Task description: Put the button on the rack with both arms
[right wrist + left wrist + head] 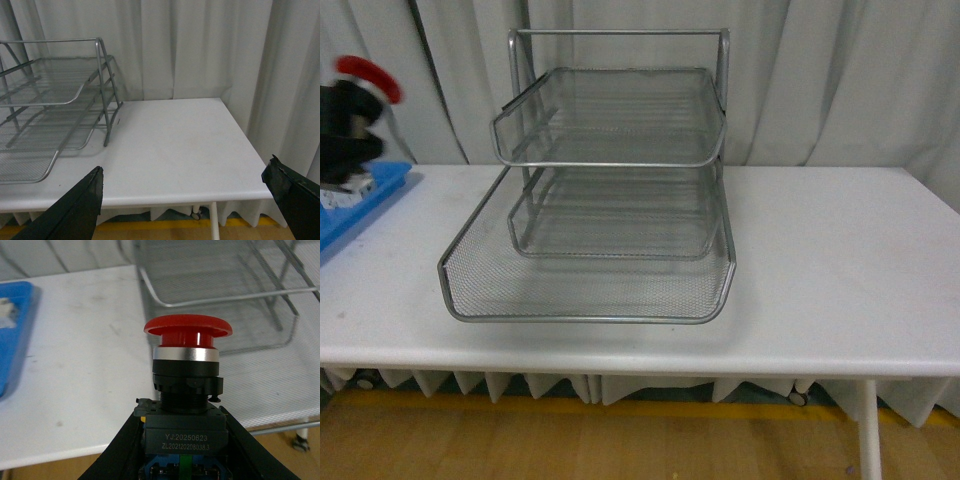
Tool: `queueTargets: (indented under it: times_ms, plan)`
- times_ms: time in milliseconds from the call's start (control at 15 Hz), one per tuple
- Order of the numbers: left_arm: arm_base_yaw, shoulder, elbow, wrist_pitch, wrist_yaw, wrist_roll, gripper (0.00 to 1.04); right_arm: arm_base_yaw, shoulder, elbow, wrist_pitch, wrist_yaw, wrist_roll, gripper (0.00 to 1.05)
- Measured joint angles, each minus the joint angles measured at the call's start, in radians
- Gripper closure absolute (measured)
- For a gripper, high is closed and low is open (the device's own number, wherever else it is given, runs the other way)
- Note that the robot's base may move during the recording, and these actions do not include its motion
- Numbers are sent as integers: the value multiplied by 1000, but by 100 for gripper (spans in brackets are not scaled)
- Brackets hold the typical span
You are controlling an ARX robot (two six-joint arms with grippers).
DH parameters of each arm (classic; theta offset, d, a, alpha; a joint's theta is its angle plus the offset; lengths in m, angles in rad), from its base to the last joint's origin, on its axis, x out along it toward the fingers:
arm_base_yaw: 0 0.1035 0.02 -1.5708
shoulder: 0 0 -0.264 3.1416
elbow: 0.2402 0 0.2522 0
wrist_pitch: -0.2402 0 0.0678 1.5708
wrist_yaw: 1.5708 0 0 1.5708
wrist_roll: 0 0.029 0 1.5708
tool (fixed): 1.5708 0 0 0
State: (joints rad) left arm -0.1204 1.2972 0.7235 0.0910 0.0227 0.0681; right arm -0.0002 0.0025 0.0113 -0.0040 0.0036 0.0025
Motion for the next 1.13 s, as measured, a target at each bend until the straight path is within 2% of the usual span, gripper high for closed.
queueTargets:
  times_ms: [465,731,798,864,931,997,1063,1130]
  plan:
    - [-124,218,129,27,34,13,69,0,0,0,1,0,0,6]
    - [-203,583,354,54,1,72,69,0,0,0,0,0,0,6]
    - [-193,778,481,15,-23,72,64,0,0,0,0,0,0,6]
    - [-167,626,364,10,50,71,26,0,0,0,0,0,0,6]
    - [-39,229,140,47,174,43,7,0,0,0,0,-1,0,6]
    - [58,39,48,95,197,-16,7,0,0,0,0,-1,0,6]
    - [82,-87,-104,405,5,-42,21,0,0,0,1,-2,0,6]
    - [71,-133,-221,573,-62,-51,36,0,0,0,0,-3,0,6]
